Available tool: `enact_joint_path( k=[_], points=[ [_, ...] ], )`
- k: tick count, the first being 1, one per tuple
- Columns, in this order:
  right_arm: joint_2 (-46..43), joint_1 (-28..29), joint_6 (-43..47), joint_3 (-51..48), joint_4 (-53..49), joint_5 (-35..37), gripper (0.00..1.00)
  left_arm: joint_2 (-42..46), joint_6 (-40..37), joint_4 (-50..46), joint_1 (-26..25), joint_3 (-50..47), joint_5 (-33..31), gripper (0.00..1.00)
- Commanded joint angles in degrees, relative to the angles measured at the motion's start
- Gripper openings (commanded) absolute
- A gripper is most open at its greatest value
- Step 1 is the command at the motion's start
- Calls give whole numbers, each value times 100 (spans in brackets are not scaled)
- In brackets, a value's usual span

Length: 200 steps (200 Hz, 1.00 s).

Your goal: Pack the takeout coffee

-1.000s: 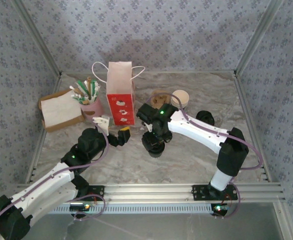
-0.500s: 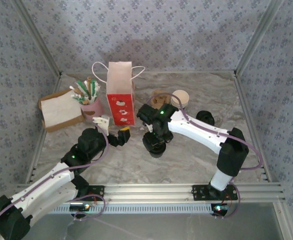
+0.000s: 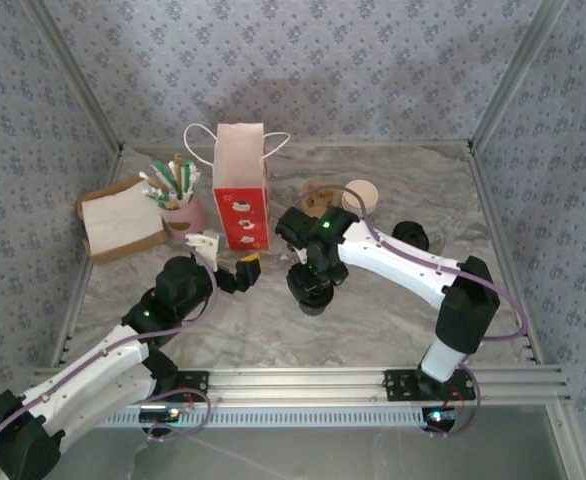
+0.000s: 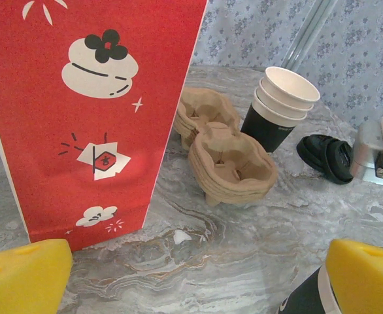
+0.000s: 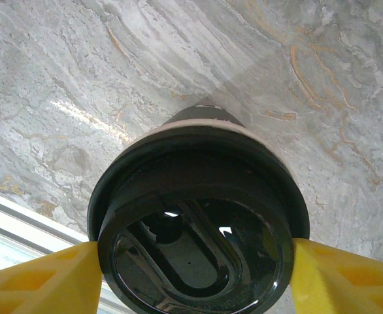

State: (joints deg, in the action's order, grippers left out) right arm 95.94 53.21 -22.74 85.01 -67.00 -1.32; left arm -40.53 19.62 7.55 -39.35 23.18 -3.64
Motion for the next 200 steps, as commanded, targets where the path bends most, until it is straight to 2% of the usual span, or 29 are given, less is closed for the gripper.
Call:
enact_joint_path(
  k=[1, 200],
  points=[
    [-59, -22, -96, -115, 37, -110, 72, 98, 16, 171, 16, -6, 83, 100],
    [-58, -210, -86, 182, -91, 30, 72, 76, 26, 202, 15, -17, 100, 100]
  ],
)
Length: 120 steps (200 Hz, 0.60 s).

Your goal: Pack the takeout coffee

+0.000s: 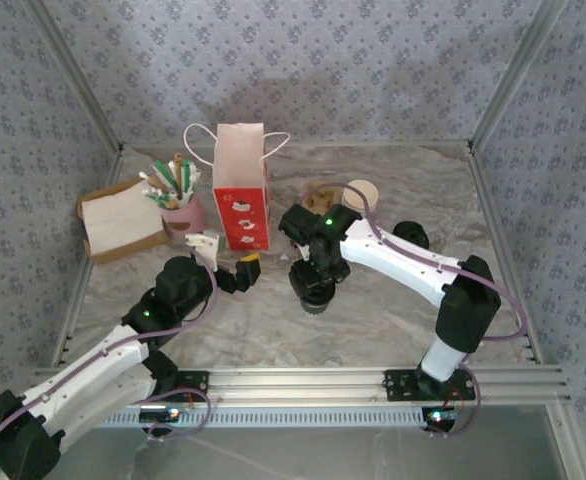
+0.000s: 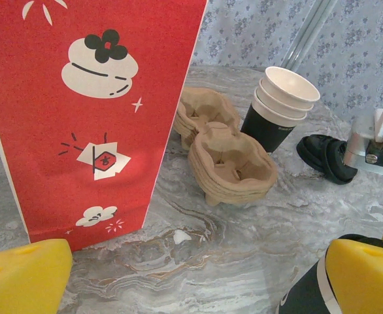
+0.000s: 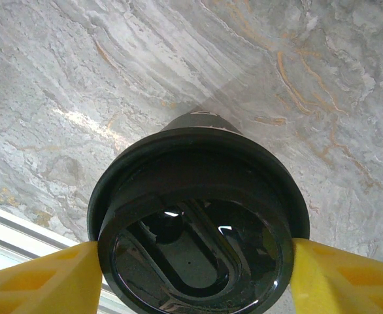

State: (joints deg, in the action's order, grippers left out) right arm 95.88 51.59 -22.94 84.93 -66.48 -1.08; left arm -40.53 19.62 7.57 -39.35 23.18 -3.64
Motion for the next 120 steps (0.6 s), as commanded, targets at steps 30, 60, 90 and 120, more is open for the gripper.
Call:
enact_joint_path(
  k=[30, 60, 90, 120],
  points=[
    [-58, -84, -67, 132, -94, -58, 72, 72, 25, 201, 16, -12, 100, 100],
    [-9, -114, -63, 12, -34, -129, 72, 72, 16, 197, 17, -9, 100, 100],
    [31, -114, -61, -97, 82, -151, 72, 80, 23, 192, 21, -15, 105, 100],
    [28, -62, -36, -131, 111, -121, 72, 72, 19, 191, 17, -14, 105, 100]
  ],
)
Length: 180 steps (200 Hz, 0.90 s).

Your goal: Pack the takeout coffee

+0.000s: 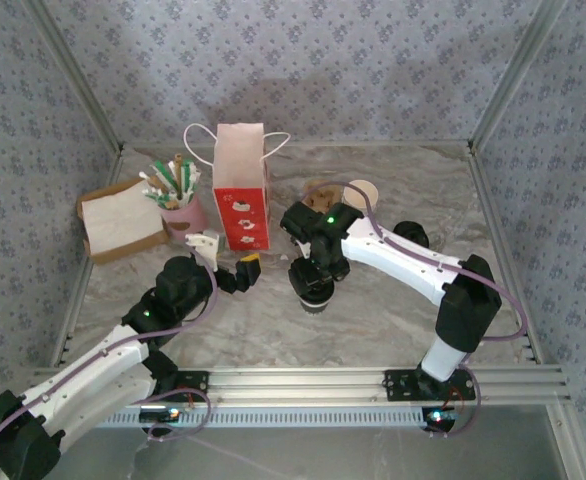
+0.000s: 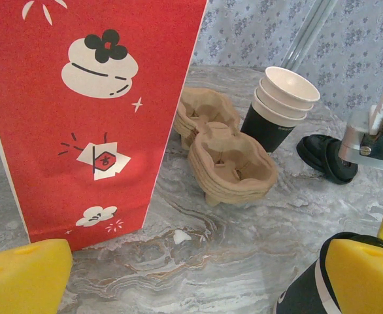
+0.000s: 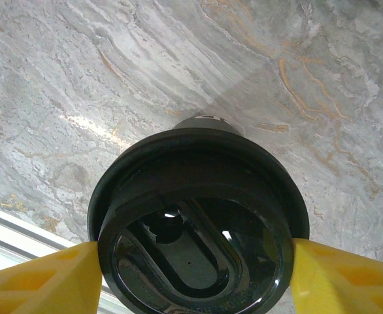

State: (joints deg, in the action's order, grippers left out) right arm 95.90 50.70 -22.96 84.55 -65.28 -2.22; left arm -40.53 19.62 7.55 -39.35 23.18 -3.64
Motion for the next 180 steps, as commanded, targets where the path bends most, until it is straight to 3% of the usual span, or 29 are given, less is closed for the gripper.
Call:
enact_joint_path(
  k=[1, 180],
  points=[
    [26, 28, -33, -95, -15, -7, 72, 72, 17, 194, 16, -15, 107, 100],
    [-49, 182, -258, -954, 226, 173, 72, 52, 25, 201, 23, -7, 109, 100]
  ],
)
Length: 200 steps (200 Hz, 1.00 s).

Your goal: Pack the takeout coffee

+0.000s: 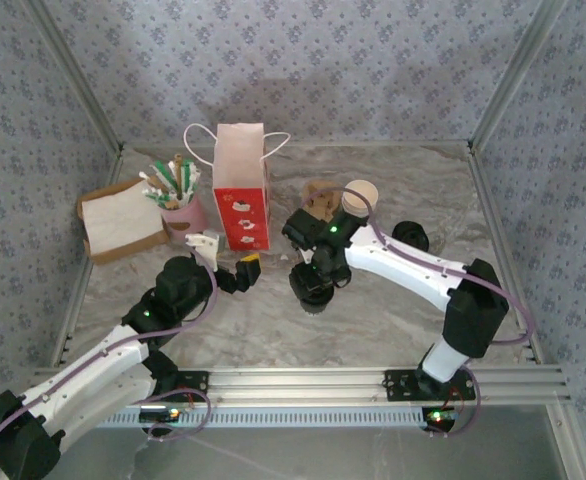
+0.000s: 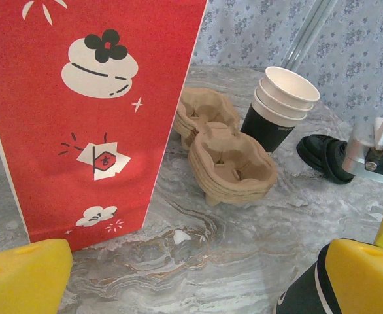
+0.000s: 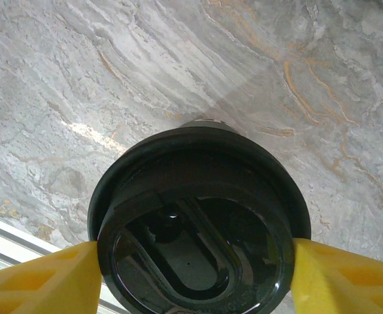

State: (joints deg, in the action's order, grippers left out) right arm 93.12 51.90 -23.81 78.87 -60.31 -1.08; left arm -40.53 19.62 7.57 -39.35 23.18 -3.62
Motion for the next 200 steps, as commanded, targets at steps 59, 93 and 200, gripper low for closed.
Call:
enact_joint_path(
  k=[59, 93, 200],
  points=[
    [513, 184, -227, -346, -437, 372, 72, -183, 33, 233, 16, 47, 189, 100],
    [489, 240, -255, -349, -418, 339, 72, -467, 59, 285, 13, 134, 330, 100],
    [716, 290, -341, -623, -349, 496, 72, -770, 66, 359, -27, 213, 472, 100]
  ],
)
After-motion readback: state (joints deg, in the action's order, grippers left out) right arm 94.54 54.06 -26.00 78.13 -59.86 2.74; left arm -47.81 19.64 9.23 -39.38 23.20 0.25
